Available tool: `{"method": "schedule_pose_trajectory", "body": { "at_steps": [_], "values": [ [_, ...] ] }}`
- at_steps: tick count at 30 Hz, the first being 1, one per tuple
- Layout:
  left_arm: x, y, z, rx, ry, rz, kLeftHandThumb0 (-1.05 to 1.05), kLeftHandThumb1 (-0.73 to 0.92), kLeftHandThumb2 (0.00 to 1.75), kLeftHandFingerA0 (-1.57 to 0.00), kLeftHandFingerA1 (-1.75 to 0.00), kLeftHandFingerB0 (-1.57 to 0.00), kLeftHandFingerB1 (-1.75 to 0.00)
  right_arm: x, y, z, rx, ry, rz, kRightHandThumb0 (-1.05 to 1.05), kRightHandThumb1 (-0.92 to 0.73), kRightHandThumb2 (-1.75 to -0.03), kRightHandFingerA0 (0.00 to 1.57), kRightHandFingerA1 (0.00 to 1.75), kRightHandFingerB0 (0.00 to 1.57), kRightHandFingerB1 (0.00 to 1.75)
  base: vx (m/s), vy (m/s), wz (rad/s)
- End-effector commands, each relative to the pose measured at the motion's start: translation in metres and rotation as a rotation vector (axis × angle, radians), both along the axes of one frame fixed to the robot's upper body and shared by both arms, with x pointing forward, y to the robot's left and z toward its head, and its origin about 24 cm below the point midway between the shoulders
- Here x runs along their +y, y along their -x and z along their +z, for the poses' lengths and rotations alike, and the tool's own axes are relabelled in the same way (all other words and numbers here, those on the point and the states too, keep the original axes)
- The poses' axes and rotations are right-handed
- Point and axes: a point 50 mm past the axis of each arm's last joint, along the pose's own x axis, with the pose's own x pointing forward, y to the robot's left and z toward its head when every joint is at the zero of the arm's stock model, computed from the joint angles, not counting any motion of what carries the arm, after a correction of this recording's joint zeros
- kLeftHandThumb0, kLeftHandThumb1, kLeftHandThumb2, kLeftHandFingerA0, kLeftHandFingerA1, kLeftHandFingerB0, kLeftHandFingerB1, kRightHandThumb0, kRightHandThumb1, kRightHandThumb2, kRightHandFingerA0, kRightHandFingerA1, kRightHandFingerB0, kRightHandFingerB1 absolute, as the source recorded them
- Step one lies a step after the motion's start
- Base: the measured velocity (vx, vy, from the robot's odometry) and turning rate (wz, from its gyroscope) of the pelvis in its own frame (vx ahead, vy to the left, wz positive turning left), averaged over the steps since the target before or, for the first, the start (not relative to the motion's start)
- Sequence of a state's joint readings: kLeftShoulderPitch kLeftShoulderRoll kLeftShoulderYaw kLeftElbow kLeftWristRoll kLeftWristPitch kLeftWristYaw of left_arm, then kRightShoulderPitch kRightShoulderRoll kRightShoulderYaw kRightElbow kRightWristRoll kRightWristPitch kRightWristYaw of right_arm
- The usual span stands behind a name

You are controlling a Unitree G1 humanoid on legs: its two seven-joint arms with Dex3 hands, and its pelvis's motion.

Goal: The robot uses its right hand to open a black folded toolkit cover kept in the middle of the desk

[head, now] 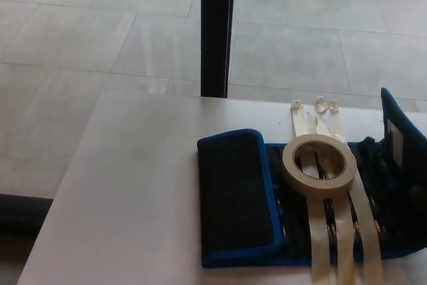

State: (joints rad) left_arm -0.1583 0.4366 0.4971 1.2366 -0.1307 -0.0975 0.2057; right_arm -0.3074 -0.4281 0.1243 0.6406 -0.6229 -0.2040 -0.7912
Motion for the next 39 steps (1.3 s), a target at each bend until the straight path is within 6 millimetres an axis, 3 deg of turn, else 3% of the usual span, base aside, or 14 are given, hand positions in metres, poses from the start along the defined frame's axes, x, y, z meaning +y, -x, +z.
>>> {"method": "schedule_pose_trajectory", "body": {
  "at_steps": [1, 14, 16, 21, 22, 23, 26, 27, 28, 30, 33, 35, 36, 39],
  "values": [
    [0.009, 0.002, 0.008, -0.022, -0.023, 0.013, -0.49, 0.53, 0.56, -0.68, -0.73, -0.79, -0.54, -0.09, 0.036, -0.012, -0.171, -1.11, -0.513, -0.12, -0.65, -0.89, 0.97, 1.36, 0.87, 0.81, 0.0, 0.0, 0.0],
    [0.009, 0.002, 0.008, -0.025, -0.026, 0.002, -0.49, 0.54, 0.57, -0.65, -0.71, -0.79, -0.54, -0.131, 0.115, -0.066, -0.157, -1.582, -0.94, -0.38, -0.65, -0.76, 0.89, 1.21, 0.78, 0.93, 0.0, 0.0, 0.0],
    [0.009, 0.002, 0.008, -0.005, -0.036, -0.009, -0.49, 0.54, 0.57, -0.67, -0.71, -0.81, -0.54, -0.13, 0.117, -0.068, -0.164, -1.697, -0.967, -0.46, -0.81, -0.68, 0.71, 1.18, 0.04, 0.55, 0.0, 0.0, 0.0],
    [0.008, 0.002, 0.007, -0.009, -0.031, 0.001, -0.48, 0.54, 0.57, -0.69, -0.72, -0.81, -0.54, -0.13, 0.115, -0.064, -0.181, -1.781, -0.954, -0.67, -0.77, -0.98, 0.69, 1.34, 0.0, 0.23, 0.0, 0.0, 0.0],
    [0.008, 0.002, 0.007, -0.01, -0.032, 0.001, -0.49, 0.54, 0.57, -0.69, -0.73, -0.81, -0.54, -0.13, 0.114, -0.061, -0.164, -1.782, -0.929, -0.54, -0.92, -0.68, 0.4, 1.64, 0.0, 0.01, 0.0, 0.0, 0.0],
    [0.008, 0.002, 0.007, -0.012, -0.032, 0.002, -0.49, 0.53, 0.56, -0.68, -0.72, -0.8, -0.55, -0.133, 0.113, -0.059, -0.171, -1.786, -0.914, -0.48, -0.88, -0.69, 0.24, 1.15, 0.0, 0.06, 0.0, 0.0, 0.0],
    [0.008, 0.003, 0.007, -0.03, -0.021, 0.002, -0.47, 0.53, 0.56, -0.65, -0.71, -0.8, -0.54, -0.138, 0.111, -0.053, -0.254, -1.825, -0.886, -0.51, -0.92, -0.65, 0.04, 1.05, 0.0, 0.0, 0.0, 0.0, 0.0],
    [0.008, 0.003, 0.007, -0.017, -0.028, -0.003, -0.49, 0.54, 0.56, -0.67, -0.71, -0.8, -0.53, -0.14, 0.112, -0.05, -0.256, -1.812, -0.841, -0.51, -0.92, -0.73, 0.0, 0.64, 0.0, 0.0, 0.0, 0.0, 0.0],
    [0.008, 0.003, 0.007, -0.018, -0.026, 0.002, -0.49, 0.53, 0.57, -0.7, -0.76, -0.81, -0.53, -0.151, 0.112, -0.035, -0.306, -1.752, -0.849, -0.47, -0.82, -0.66, 0.47, 1.56, 0.06, 0.08, 0.0, 0.0, 0.0],
    [0.009, 0.004, 0.007, -0.018, -0.025, 0.004, -0.49, 0.54, 0.56, -0.69, -0.74, -0.81, -0.54, -0.161, 0.113, -0.02, -0.342, -1.716, -0.842, -0.45, -0.81, -0.64, 0.27, 1.47, 0.0, 0.52, 0.0, 0.0, 0.0],
    [0.009, 0.004, 0.008, -0.012, -0.046, -0.008, -0.5, 0.53, 0.57, -0.73, -0.77, -0.8, -0.55, -0.178, 0.119, 0.005, -0.426, -1.707, -0.768, -0.38, -0.78, -0.69, 0.39, 1.35, 0.02, 0.38, 0.0, 0.0, 0.0],
    [0.009, 0.003, 0.007, -0.01, -0.028, 0.009, -0.49, 0.54, 0.56, -0.69, -0.73, -0.81, -0.55, -0.208, 0.137, 0.027, -0.516, -1.674, -0.74, -0.46, -0.84, -0.59, 0.58, 1.74, 0.1, 0.74, 0.0, 0.0, 0.0],
    [0.009, 0.003, 0.007, -0.006, -0.032, 0.002, -0.5, 0.54, 0.57, -0.69, -0.74, -0.79, -0.54, -0.216, 0.144, 0.03, -0.546, -1.653, -0.761, -0.48, -0.78, -0.68, 0.82, 1.75, 0.14, 0.7, 0.0, 0.0, 0.0],
    [0.012, 0.004, 0.009, -0.012, -0.032, 0.005, -0.5, 0.53, 0.56, -0.67, -0.71, -0.81, -0.55, -0.228, 0.163, 0.029, -0.618, -1.604, -0.784, -0.52, -0.81, -0.62, 0.45, 1.56, 0.06, 0.34, 0.0, 0.0, 0.0]
  ]
}}
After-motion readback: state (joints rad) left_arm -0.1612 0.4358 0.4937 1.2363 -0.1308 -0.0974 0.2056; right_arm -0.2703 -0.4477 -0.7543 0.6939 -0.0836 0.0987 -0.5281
